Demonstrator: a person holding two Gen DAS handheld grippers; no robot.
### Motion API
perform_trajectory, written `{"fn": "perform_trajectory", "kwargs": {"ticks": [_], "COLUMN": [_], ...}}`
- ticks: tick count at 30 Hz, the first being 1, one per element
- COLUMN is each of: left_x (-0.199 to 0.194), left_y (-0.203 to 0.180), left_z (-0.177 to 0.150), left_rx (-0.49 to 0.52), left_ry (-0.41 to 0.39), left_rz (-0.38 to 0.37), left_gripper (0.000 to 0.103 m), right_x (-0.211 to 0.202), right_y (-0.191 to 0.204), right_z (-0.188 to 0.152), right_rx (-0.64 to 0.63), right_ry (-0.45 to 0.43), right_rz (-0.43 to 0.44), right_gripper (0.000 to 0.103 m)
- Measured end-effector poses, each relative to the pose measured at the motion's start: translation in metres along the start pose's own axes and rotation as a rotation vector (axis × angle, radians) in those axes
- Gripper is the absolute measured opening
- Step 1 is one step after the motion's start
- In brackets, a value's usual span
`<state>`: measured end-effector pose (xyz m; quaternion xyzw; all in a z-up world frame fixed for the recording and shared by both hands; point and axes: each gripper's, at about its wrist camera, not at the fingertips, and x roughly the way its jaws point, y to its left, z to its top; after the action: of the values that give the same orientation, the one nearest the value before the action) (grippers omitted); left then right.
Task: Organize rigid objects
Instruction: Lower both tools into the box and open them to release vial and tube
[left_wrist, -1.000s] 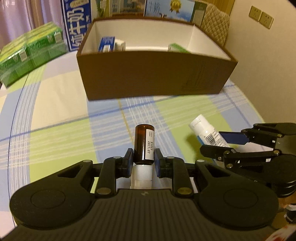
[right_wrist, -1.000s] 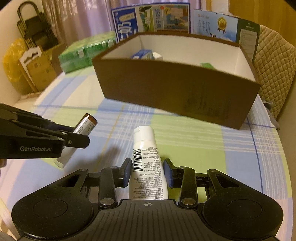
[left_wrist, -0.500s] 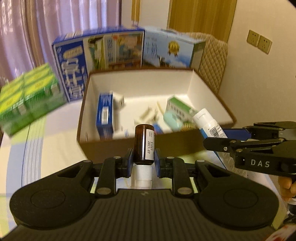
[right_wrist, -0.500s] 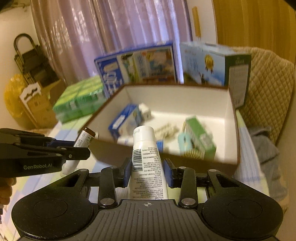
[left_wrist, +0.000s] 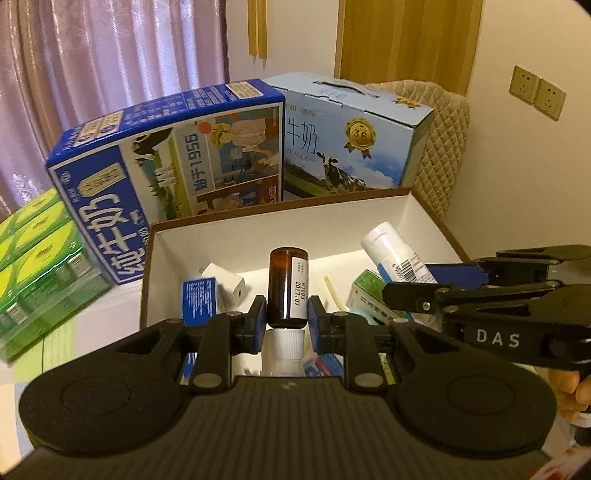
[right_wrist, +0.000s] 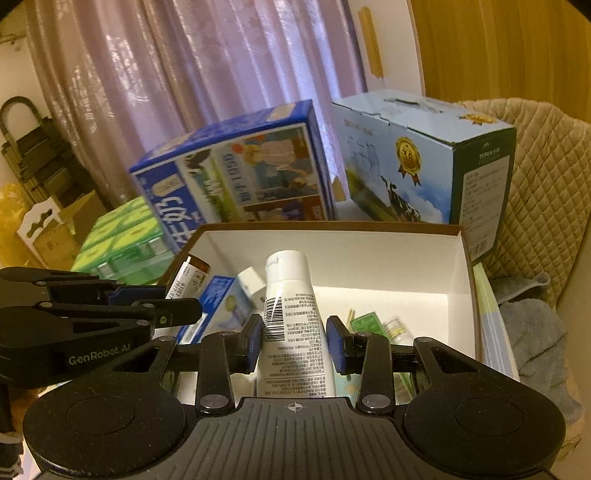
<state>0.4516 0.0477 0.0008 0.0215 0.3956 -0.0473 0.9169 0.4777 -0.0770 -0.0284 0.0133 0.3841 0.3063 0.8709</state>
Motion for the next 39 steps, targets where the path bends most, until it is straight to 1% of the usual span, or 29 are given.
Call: {"fn": "perform_trajectory", "kwargs": {"ticks": [11, 18, 24, 25, 26, 27, 28, 36, 39], "left_x": [0.073, 0.102, 0.121, 0.122, 0.123, 0.123, 0.123, 0.120, 0.117], "left_y": [0.015, 0.022, 0.027, 0.029, 0.031, 0.032, 0.033, 0.038, 0.039], "left_z": [0.015, 0.015, 0.016, 0.016, 0.017, 0.017, 0.016, 0.014, 0.013], "left_rx": [0.013, 0.023, 0.017, 0.006, -0.004, -0.012, -0.015, -0.012, -0.019], "left_ry": [0.095, 0.128, 0.145, 0.141, 0.140, 0.137, 0.133, 0.134, 0.130], "left_rz": [0.003, 0.010, 0.009, 0.010, 0.010, 0.013, 0.015, 0.017, 0.018], "left_gripper": [0.019, 0.019, 0.020, 0.027, 0.038, 0.041, 0.043, 0.043, 0.048], "right_x": [0.065, 0.089, 0.101, 0.103, 0.103, 0.105, 0.105, 0.107, 0.104], "right_y": [-0.018, -0.026, -0.031, -0.031, -0.031, -0.030, -0.031, -0.031, -0.028], "right_z": [0.010, 0.014, 0.015, 0.015, 0.016, 0.016, 0.017, 0.019, 0.020], "right_rx": [0.010, 0.001, -0.016, -0.020, -0.030, -0.037, -0.041, -0.061, -0.090], "right_ry": [0.078, 0.102, 0.113, 0.112, 0.111, 0.110, 0.110, 0.099, 0.056], "right_rz": [-0.049, -0.073, -0.090, -0.093, -0.095, -0.099, -0.103, -0.109, -0.092], "right_gripper": [0.034, 0.034, 0.034, 0.034, 0.034, 0.034, 0.034, 0.035, 0.036]}}
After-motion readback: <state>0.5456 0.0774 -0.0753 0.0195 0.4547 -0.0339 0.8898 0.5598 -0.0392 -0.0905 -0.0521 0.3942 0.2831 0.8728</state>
